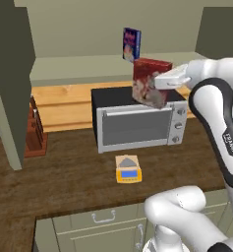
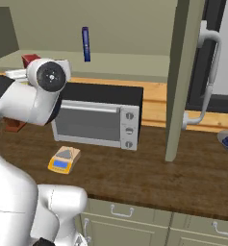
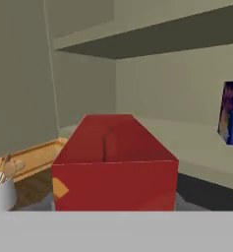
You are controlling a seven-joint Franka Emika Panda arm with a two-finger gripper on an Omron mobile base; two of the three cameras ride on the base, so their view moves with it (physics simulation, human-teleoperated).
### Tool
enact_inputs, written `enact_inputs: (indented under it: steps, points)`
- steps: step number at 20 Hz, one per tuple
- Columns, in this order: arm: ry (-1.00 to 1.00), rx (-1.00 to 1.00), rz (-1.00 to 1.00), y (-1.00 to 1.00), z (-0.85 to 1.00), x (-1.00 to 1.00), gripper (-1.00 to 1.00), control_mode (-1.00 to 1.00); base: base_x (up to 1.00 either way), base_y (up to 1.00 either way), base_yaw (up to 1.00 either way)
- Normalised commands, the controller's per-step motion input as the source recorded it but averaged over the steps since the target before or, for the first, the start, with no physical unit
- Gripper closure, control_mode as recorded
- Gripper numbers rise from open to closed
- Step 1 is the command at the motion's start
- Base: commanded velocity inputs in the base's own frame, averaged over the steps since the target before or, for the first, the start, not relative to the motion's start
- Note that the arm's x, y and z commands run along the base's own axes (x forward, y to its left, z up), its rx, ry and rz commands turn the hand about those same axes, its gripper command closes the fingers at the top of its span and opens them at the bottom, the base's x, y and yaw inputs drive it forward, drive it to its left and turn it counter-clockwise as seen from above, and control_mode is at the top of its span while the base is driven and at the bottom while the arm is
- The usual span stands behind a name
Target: Pick the cereal and place it on the digital scale for weighing, and close the cabinet.
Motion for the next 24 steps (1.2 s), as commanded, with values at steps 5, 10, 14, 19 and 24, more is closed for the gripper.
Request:
enact_inputs:
  steps: [5,10,14,19,24]
  points:
    - [0.01,-0.08,0.25,0.06,-0.75,-0.26,1.00,-1.00,0.00,0.00,0.00]
    - [0.19,0.00,0.16,0.02,-0.70,-0.01,1.00,-1.00,0.00,0.00,0.00]
    - [0.19,0.00,0.12,0.03,-0.80,0.00,1.00,-1.00,0.00,0.00,0.00]
    - [0.05,0.03,0.10,0.00,-0.72,0.00,1.00,-1.00,0.00,0.00,0.00]
    - [0.00,0.17,0.03,0.11,-0.82,0.33,1.00,-1.00,0.00,0.00,0.00]
